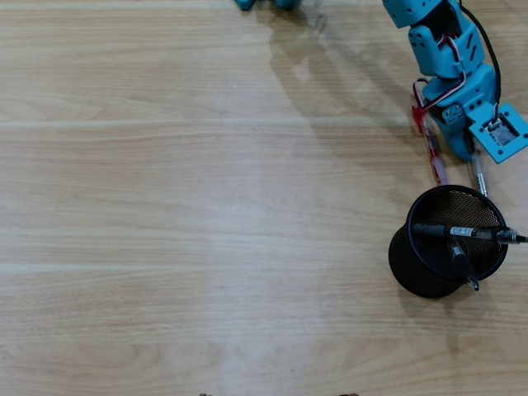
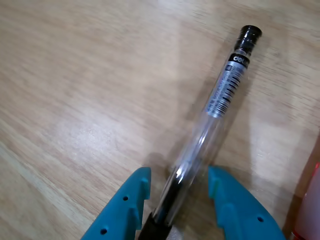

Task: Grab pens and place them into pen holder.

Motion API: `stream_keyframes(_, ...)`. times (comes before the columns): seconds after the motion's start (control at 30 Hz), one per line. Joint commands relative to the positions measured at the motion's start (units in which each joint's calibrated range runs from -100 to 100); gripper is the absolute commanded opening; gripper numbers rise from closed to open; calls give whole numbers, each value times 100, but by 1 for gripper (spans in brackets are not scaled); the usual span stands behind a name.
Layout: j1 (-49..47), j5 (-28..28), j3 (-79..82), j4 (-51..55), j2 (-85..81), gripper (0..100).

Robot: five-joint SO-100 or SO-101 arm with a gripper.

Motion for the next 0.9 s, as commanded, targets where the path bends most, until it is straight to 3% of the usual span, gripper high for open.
stream_keyframes(0.0, 122, 28, -220, -33, -24, 13)
stream_keyframes(0.33, -144, 22, 1003, -93, -24, 13)
stream_keyframes(0.73, -531, 33, 1130, -68, -41, 13)
stream_keyframes(0.87, -507, 33, 1130, -85, -33, 1)
